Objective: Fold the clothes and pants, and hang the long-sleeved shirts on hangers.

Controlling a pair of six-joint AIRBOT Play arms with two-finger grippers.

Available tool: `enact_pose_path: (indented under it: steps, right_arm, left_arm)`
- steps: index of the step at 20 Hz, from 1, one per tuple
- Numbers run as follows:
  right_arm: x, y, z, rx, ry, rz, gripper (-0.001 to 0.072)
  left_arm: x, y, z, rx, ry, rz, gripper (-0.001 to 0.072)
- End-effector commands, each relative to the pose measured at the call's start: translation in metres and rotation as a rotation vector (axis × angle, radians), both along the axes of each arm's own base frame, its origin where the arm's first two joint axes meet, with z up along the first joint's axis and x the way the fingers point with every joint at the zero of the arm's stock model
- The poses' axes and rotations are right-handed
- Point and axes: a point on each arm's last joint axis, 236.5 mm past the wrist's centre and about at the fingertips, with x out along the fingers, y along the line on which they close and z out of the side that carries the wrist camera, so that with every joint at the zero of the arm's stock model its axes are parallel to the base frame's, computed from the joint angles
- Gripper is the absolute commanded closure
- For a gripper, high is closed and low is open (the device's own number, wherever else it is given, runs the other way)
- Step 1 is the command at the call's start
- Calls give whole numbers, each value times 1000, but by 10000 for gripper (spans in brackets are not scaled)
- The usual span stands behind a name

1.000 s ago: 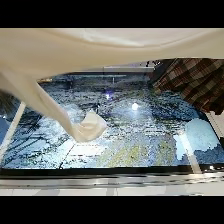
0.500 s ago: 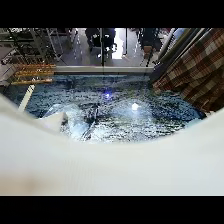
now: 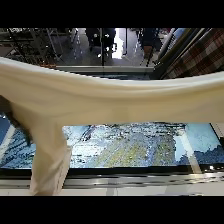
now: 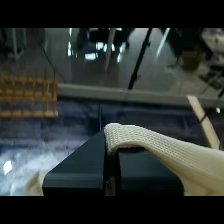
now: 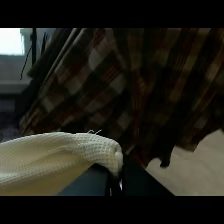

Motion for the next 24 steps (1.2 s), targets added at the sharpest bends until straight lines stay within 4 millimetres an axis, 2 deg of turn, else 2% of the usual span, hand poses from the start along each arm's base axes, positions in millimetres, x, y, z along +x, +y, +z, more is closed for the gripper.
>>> enact_pose_path:
  steps: [1, 3, 5, 7, 9, 11, 12, 14, 16, 17, 18, 19, 21, 22, 24]
  right_arm:
    - [2, 10, -111, 228, 318, 41, 685]
    - [18, 16, -165, 364, 391, 66, 685]
    - [40, 9, -223, 500, 413, 22, 685]
    - [70, -3, -274, 553, 389, -16, 685]
    - [109, -8, -316, 586, 338, -49, 685]
    - [162, -7, -340, 605, 262, -59, 685]
    - [190, -5, -345, 618, 205, -66, 685]
    - [248, 3, -351, 663, 109, -71, 685]
    - [300, 21, -363, 668, 98, -26, 677]
    - [318, 32, -370, 670, 111, -3, 511]
    - [327, 44, -378, 676, 154, 20, 218]
    - [329, 52, -383, 688, 207, 35, 121]
    - [316, 57, -381, 672, 290, 65, 143]
    - [302, 60, -380, 655, 350, 90, 143]
    - [269, 82, -376, 615, 493, 220, 143]
  left_arm:
    - [-4, 27, -110, 18, 399, -20, 684]
    - [1, 48, -146, 3, 495, 9, 684]
    - [17, 60, -179, -55, 550, -1, 683]
    - [49, 77, -208, -103, 547, 17, 684]
    - [98, 98, -233, -135, 480, 75, 684]
    - [152, 111, -248, -219, 361, 145, 684]
    - [178, 113, -251, -268, 289, 175, 684]
    - [218, 117, -256, -299, 193, 229, 685]
    - [246, 122, -268, -287, 144, 273, 683]
    - [255, 125, -277, -284, 130, 298, 579]
    - [259, 128, -287, -283, 130, 314, 185]
    - [259, 129, -293, -280, 141, 315, 7]
    - [245, 141, -294, -259, 186, 302, -1]
    - [229, 145, -297, -238, 244, 275, 1]
    - [181, 155, -321, -202, 452, 246, 4]
